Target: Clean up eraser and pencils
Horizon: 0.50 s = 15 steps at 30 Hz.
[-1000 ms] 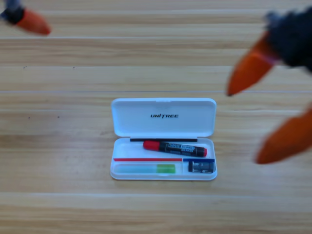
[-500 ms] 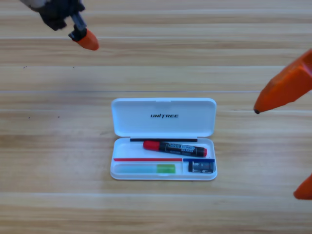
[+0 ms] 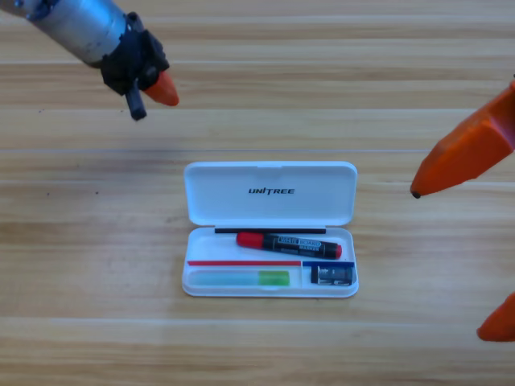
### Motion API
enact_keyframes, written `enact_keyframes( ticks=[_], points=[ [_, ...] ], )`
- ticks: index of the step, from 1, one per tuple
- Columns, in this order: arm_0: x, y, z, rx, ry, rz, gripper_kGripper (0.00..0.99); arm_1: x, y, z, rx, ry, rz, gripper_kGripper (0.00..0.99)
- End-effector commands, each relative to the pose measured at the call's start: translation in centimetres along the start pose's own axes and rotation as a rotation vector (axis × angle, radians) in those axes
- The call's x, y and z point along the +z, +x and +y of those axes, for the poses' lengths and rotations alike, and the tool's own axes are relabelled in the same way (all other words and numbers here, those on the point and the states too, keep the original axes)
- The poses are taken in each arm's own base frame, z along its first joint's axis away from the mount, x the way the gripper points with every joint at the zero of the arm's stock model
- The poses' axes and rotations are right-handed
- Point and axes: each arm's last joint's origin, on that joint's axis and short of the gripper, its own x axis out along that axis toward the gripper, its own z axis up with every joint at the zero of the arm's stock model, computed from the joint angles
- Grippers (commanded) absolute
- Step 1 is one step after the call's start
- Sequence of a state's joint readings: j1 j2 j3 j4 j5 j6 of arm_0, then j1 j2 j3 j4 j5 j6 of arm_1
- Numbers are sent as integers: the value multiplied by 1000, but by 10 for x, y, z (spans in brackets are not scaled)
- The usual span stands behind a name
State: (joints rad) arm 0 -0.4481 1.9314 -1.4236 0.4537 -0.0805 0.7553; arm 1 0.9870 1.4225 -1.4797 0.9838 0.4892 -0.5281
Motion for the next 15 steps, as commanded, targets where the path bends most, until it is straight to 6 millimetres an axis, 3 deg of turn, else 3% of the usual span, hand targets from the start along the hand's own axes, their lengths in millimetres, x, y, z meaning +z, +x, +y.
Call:
enact_keyframes(
  ticks=[1,4,15],
  points=[
    [-18,41,-8,-110,-9,48,0,-4,11,-1,47,9,7,917],
    [-22,50,-10,-126,-7,57,0,-4,11,0,59,2,0,986],
    [-18,54,-28,-203,10,29,0,-4,13,-1,56,1,-5,988]
  ],
)
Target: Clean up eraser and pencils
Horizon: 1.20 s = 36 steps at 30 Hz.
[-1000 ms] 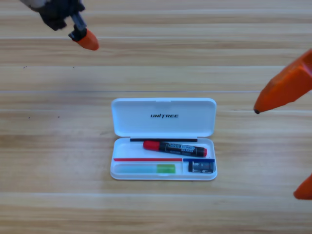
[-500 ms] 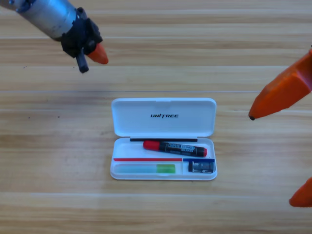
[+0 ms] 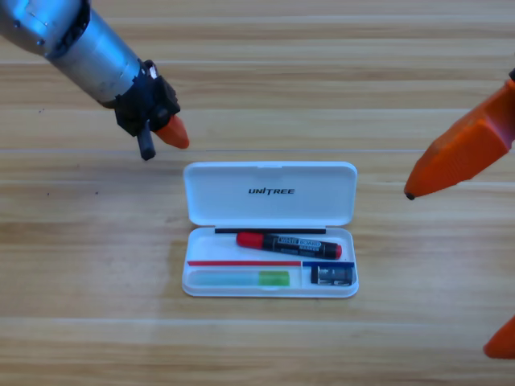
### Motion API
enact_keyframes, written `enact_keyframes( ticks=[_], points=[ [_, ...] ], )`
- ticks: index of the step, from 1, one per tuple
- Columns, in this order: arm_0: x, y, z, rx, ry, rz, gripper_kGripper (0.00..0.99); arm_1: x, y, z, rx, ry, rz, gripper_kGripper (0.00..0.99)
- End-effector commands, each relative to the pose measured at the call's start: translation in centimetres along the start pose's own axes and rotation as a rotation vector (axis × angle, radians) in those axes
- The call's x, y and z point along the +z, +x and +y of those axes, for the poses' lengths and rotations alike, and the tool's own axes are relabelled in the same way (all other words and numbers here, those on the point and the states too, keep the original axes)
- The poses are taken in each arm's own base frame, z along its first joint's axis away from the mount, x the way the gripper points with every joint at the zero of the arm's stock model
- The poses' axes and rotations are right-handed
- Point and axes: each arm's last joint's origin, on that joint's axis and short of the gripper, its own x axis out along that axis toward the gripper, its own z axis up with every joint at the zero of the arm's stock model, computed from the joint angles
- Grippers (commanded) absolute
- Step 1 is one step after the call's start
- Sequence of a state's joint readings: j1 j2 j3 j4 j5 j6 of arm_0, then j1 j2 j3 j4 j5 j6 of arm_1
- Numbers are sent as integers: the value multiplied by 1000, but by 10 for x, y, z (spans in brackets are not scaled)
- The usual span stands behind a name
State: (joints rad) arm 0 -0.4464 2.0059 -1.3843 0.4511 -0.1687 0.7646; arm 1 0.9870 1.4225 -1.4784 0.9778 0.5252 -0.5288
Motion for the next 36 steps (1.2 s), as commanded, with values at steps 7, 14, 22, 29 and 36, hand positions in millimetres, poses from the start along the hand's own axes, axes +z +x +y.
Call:
enact_keyframes(
  ticks=[7,14,22,29,36],
  points=[
    [-1,16,-17,-126,20,-55,0,-6,13,-3,27,7,17,989],
    [-1,11,-23,-163,30,-139,0,-7,15,-4,30,18,22,989],
    [-4,7,-29,-169,38,-173,0,-6,15,-4,30,18,22,989],
    [-6,-6,-35,-172,37,-196,0,-6,15,-4,30,19,22,989],
    [-8,-16,-47,-180,51,-202,0,-6,15,-4,29,18,21,989]
  ],
)
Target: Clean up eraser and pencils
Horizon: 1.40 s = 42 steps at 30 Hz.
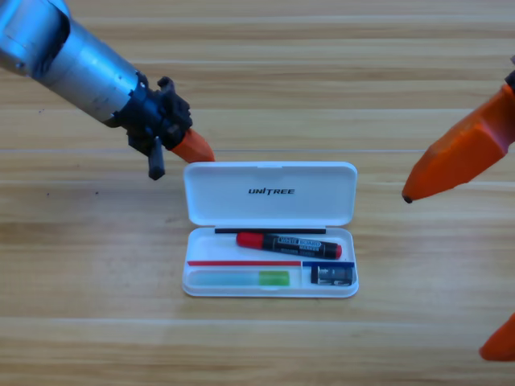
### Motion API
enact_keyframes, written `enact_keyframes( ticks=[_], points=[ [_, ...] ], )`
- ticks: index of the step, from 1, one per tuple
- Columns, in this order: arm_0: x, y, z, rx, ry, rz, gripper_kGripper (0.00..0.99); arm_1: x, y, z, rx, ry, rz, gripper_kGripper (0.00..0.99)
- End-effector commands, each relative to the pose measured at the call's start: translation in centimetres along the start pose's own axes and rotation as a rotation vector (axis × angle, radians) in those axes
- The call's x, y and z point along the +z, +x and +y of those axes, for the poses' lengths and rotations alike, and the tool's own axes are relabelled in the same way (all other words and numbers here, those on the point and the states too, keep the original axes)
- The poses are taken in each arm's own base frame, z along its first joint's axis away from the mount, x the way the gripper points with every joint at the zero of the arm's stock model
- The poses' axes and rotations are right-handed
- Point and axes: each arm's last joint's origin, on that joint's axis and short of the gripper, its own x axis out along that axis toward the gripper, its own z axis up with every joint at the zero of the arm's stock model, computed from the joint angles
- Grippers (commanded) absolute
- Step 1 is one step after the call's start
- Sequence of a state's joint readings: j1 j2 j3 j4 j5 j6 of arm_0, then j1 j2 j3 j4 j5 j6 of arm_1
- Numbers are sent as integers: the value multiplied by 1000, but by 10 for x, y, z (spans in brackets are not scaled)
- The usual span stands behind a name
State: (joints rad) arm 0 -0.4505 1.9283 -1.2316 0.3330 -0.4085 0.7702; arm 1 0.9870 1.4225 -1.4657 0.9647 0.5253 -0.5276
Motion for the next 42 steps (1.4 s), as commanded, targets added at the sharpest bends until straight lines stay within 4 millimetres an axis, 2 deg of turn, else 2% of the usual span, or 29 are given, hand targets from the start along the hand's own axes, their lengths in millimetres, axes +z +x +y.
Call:
enact_keyframes(
  ticks=[1,18,25,42],
  points=[
    [1,-2,-21,-41,30,-4,0,-4,13,-4,29,17,21,989],
    [-7,2,-46,-54,65,-1,0,-5,15,-5,29,20,27,989],
    [-11,12,-63,-72,96,5,0,-5,15,-5,30,21,28,989],
    [-24,30,-87,-102,143,29,0,-5,16,-5,33,23,30,989]
  ],
)
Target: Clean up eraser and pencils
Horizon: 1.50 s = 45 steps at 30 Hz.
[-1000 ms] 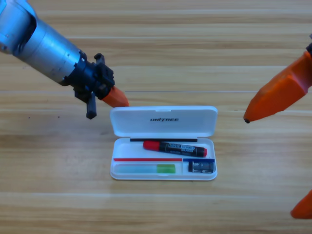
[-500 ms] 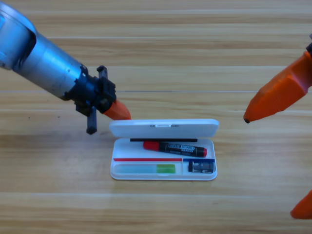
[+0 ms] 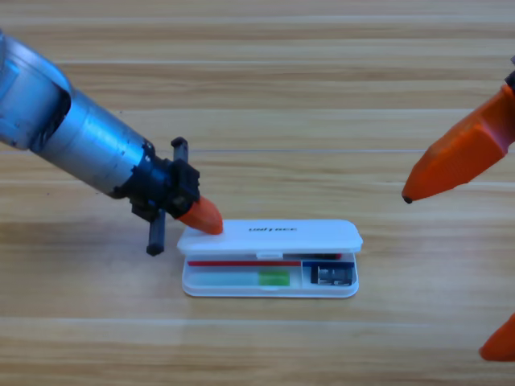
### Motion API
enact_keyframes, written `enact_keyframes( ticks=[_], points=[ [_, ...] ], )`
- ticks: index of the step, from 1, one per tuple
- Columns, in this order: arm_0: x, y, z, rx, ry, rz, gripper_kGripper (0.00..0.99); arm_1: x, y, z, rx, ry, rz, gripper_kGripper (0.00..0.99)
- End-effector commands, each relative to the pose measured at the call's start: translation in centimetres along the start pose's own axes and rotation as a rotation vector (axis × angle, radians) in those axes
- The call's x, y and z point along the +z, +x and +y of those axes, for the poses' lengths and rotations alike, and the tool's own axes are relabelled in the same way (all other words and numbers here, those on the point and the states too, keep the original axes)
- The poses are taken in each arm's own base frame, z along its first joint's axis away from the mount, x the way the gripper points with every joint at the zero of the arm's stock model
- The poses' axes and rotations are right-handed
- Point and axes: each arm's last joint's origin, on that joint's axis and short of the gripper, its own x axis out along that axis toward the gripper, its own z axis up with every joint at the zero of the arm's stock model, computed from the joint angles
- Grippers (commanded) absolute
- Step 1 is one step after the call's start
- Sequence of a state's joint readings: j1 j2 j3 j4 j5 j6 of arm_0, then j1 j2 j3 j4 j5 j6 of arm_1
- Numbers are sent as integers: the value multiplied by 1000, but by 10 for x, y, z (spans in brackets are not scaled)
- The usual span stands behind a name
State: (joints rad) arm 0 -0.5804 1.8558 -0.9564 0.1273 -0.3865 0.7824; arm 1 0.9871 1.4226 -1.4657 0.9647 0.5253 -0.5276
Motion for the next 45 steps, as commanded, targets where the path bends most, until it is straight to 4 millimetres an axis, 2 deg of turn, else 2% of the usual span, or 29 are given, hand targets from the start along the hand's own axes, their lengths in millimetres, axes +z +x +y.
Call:
enact_keyframes(
  ticks=[1,18,38,45],
  points=[
    [-6,15,-17,-42,28,30,0,-5,16,-5,33,23,30,989],
    [-5,30,-37,-76,78,36,0,-5,16,-5,33,23,30,989],
    [-20,49,-41,-73,89,69,0,-5,16,-5,33,23,30,989],
    [-20,49,-42,-69,97,68,0,-5,16,-5,33,23,30,988]
  ],
)
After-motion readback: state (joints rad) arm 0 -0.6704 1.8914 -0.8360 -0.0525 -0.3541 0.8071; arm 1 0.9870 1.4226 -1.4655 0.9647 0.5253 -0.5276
